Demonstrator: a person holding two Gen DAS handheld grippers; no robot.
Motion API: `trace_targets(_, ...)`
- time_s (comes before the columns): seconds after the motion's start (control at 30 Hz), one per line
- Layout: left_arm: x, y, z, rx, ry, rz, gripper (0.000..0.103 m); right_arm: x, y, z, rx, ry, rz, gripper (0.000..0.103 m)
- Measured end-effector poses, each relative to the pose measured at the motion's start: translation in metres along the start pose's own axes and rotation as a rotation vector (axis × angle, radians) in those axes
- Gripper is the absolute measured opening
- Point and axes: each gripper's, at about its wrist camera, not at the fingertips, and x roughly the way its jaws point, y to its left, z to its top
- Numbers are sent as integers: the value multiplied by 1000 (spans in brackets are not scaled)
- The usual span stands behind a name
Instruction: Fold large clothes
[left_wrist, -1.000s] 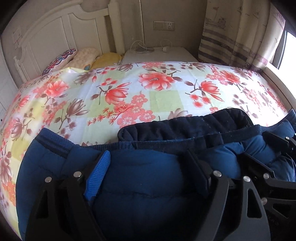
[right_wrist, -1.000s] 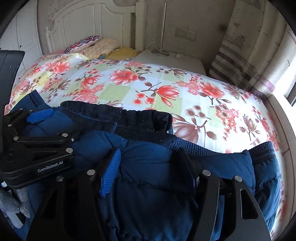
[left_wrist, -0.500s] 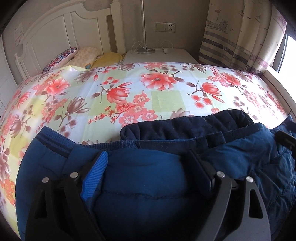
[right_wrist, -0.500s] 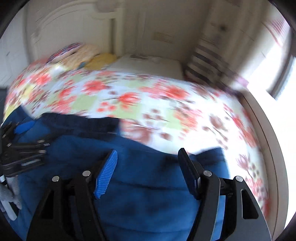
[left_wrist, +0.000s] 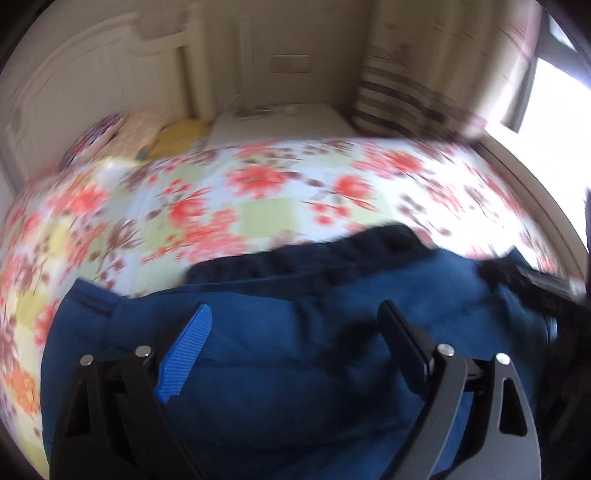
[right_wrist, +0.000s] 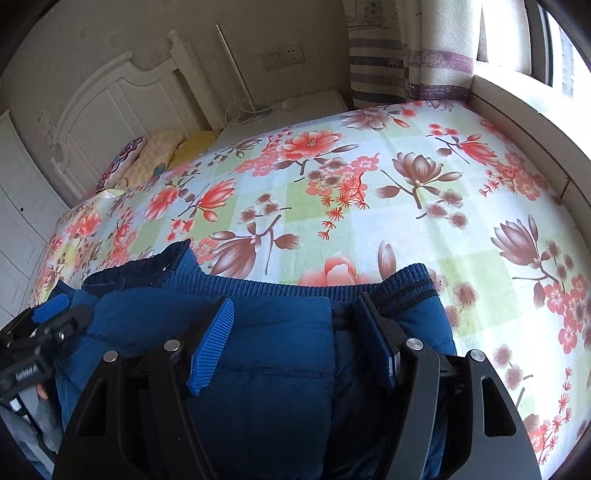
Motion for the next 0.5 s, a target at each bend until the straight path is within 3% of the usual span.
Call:
trace_targets(0.07,18,-17,-10,76,25,34,97,0,0,-1,0,-1,-1,63)
trace_targets(0.1,21,-15,-10,58,30,29,101,0,0,-1,-1,-2,-2,63)
trace_targets(0.2,25,4,-5,-1,67,-74,99,0,0,0,-2,-2,-1,63)
trace_targets(0.3,11,32,-2,-16,38,-56,92,0,-1,0,3,-5,5,63)
trace_targets(0.37,2,74,0,-106,5,23,92,0,-1,0,4,-7,7,63)
trace_targets(0.43,6,123,-4,-220,24,56,90,0,0,-1,1,-6,3,63)
trace_targets(0.47,17,149,-10,-284,59,41,89,0,-1,-1,2,-6,3,63)
trace_targets(0.5,27,170,-19,-368,88,-54,88,0,0,-1,1,-5,2,63)
